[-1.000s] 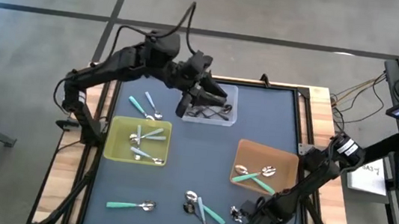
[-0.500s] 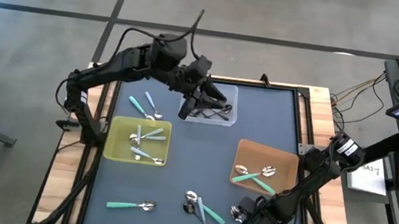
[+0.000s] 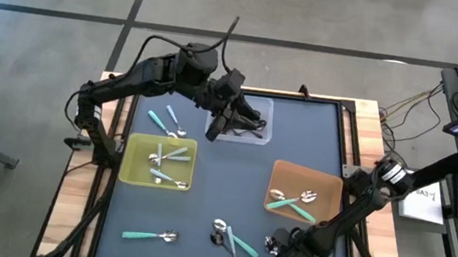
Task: Sort silverware by color (type)
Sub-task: Put the green spoon into the orange bin
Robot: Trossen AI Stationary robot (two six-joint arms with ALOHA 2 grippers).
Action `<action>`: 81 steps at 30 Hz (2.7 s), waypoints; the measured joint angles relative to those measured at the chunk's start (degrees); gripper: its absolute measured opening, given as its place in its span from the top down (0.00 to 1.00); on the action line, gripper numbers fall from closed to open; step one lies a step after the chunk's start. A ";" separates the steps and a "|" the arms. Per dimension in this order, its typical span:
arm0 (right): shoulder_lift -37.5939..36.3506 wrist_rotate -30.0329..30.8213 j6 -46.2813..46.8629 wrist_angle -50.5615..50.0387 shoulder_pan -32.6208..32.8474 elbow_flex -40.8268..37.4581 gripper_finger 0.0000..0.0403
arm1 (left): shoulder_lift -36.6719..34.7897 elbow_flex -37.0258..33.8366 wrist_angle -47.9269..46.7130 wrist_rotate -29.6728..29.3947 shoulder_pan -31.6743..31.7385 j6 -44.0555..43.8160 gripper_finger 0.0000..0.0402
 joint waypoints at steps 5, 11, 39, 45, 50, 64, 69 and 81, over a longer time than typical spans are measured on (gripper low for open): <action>5.84 -1.42 -2.10 -1.42 0.02 4.03 0.76 | 0.00 -0.02 -0.23 -0.02 -0.03 0.00 0.70; 8.67 -1.24 -6.17 -12.45 -0.11 11.00 0.84 | 0.00 -0.13 -0.44 -0.22 -0.03 0.79 0.70; -13.78 18.61 -8.11 -41.34 -2.44 13.87 0.94 | -0.04 -0.20 -10.51 -1.49 -0.36 5.61 0.70; -15.39 19.98 -11.43 -57.34 -7.65 12.34 0.94 | 0.20 -0.24 -14.29 -1.51 -0.47 8.17 0.70; -15.42 19.83 -19.86 -57.82 -12.65 9.02 0.93 | 0.71 -0.26 -14.68 -1.51 -0.47 10.15 0.70; -17.73 19.73 -20.92 -57.75 -16.24 5.81 0.64 | 0.79 -3.34 -33.28 -1.53 -1.42 10.95 0.70; -19.57 20.20 -19.28 -55.55 -16.11 7.08 0.62 | 0.59 -13.05 -32.26 -0.78 -5.93 9.66 0.70; -19.53 21.36 -22.14 -46.18 -15.89 7.12 0.68 | 0.52 -40.45 -4.36 -3.13 -20.25 3.46 0.70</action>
